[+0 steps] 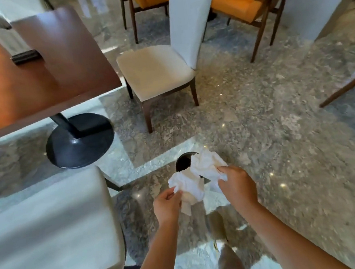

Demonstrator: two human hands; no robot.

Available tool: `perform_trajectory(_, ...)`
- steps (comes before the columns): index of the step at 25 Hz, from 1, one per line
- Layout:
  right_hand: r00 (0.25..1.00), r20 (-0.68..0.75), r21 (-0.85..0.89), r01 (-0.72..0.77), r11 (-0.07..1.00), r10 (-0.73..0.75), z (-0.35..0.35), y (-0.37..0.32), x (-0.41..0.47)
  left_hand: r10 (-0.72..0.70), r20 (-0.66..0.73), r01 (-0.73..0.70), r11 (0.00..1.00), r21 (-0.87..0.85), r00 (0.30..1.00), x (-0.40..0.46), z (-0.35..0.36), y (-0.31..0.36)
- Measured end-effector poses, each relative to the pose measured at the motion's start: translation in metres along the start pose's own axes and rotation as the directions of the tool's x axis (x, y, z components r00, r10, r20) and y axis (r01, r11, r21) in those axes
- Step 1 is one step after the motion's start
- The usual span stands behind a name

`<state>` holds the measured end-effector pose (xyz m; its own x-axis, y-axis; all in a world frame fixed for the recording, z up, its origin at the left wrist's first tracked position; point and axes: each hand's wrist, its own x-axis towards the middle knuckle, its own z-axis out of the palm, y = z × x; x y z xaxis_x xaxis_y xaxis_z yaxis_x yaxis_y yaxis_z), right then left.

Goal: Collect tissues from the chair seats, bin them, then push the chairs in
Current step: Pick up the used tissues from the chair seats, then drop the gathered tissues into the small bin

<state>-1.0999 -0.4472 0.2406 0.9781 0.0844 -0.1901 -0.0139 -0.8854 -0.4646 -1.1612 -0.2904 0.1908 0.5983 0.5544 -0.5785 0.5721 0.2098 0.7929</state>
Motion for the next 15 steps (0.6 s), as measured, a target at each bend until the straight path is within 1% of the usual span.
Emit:
perform_trajectory(2,0.999,0.050,-0.009,0.022,1.000,-0.021,0.017,0.011,0.064,-0.027,-0.060,0.030,0.999,0.037,0.998,0.046,0.032,0.007)
perform_trajectory(4,0.994,0.107,-0.027,0.030,0.999,-0.027,0.040,0.020,0.127,-0.052,-0.083,0.055,0.998,0.038,0.995,0.100,0.060,0.010)
perform_trajectory(7,0.982,0.187,-0.062,0.022,0.998,-0.010,0.085,0.031,0.199,-0.056,-0.107,0.069,0.990,0.125,0.993,0.171,0.090,0.005)
perform_trajectory(11,0.971,0.241,-0.115,0.043,0.992,-0.014,0.173,0.055,0.273,0.089,-0.033,-0.071,0.928,0.366,0.995,0.262,0.125,-0.032)
perform_trajectory(13,0.964,0.267,-0.134,0.029,0.991,0.008,0.224,0.077,0.303,0.155,0.024,-0.147,0.865,0.479,0.988,0.308,0.143,-0.068)
perform_trajectory(15,0.954,0.295,-0.159,-0.001,0.987,0.049,0.276,0.106,0.326,0.206,0.111,-0.232,0.789,0.568,0.972,0.353,0.164,-0.107)
